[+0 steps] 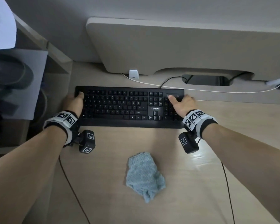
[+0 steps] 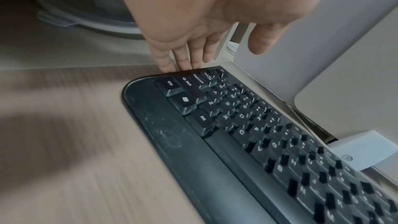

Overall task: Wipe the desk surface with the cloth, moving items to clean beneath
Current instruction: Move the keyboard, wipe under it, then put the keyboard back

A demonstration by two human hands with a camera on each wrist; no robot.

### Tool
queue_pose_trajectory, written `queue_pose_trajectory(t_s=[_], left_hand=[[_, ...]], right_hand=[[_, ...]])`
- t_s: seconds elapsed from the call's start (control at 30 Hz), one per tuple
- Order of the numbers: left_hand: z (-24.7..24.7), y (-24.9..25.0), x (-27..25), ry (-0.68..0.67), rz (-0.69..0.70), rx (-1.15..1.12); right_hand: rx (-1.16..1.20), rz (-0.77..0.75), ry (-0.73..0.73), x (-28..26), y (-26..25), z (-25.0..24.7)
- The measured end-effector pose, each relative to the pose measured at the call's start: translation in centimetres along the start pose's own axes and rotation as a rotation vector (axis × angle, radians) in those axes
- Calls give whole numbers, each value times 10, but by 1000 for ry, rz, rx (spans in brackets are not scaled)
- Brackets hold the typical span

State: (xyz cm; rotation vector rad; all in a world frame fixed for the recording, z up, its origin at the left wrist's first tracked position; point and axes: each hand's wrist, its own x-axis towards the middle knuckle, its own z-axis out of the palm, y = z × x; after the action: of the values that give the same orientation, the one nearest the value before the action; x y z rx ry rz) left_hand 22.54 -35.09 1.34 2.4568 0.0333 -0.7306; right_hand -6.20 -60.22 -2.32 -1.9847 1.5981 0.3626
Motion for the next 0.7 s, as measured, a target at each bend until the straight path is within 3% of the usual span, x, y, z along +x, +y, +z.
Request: queue_pose_trajectory(t_s=[0.2, 0.33, 0.53, 0.7], left_hand=[[9, 2, -28, -9, 39, 52], [21, -3, -60, 22, 122, 95], [41, -30, -135, 25, 117, 69], [48, -81, -203, 80, 79, 80]], right_hand=[[-40, -67, 1, -12, 5, -5], [-125, -275, 43, -47, 13, -9], [-315, -646, -248, -129, 30, 11], [-439, -863, -375, -185, 51, 49]])
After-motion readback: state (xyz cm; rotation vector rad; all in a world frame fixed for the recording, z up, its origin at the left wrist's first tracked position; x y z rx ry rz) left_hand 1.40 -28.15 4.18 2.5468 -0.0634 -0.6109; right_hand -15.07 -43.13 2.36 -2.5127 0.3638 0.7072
